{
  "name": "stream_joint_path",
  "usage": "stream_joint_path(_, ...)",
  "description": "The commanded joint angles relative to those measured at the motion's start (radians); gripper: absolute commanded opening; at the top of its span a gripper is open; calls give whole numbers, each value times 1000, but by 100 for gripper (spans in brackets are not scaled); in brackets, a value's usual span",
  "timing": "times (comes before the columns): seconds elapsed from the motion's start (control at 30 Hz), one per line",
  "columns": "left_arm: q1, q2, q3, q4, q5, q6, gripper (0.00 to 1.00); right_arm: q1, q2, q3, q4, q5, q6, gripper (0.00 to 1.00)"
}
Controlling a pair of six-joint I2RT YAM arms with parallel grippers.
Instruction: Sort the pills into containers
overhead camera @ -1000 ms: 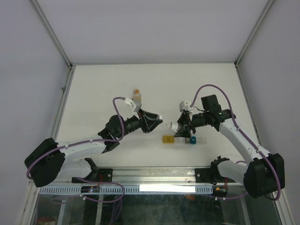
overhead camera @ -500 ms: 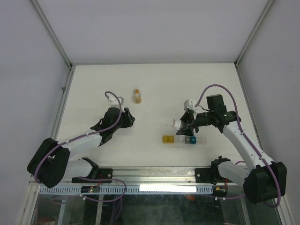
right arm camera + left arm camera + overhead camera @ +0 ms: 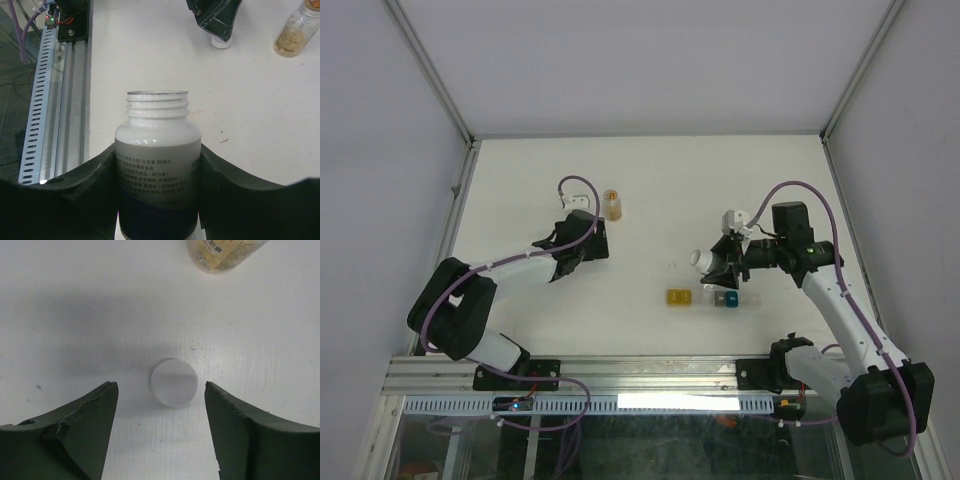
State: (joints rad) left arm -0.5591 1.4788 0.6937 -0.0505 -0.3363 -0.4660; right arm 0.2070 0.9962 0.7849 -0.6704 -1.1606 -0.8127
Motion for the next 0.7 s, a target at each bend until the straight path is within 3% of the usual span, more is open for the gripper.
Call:
stream_joint_path(0.0,4,3,46,-52,-47,5,74,-15,-35,4,16,-53,11,0)
stream_joint_path(0.1,4,-39,48,-61,-25,11,78,-26,-42,5,17,-62,17,0)
stream_joint_path(0.23,4,-212,20,-15,98,33,84,-49,-56,9,32,-94,44,0)
stream_joint_path(0.33,4,-372,-74,188,284,67,98,-80,-82,19,84,-138,122,0)
stream_joint_path(0.37,4,-423,-115,269,363,72,99,-88,-95,26,147,-156,179,0)
stream_joint_path(0.47,4,-535,-203,440,479,38,99,-105,-132,82,431,-143,472,0)
stream_joint_path(0.53,4,-569,-205,491,547,23,99,-108,-139,136,715,-27,725,0)
stream_joint_path(0.63,4,-578,-181,532,646,-10,99,-135,-29,336,912,247,1058,0)
stream_joint_path(0.67,4,-579,-176,545,677,-22,99,-156,12,376,1000,260,1206,0)
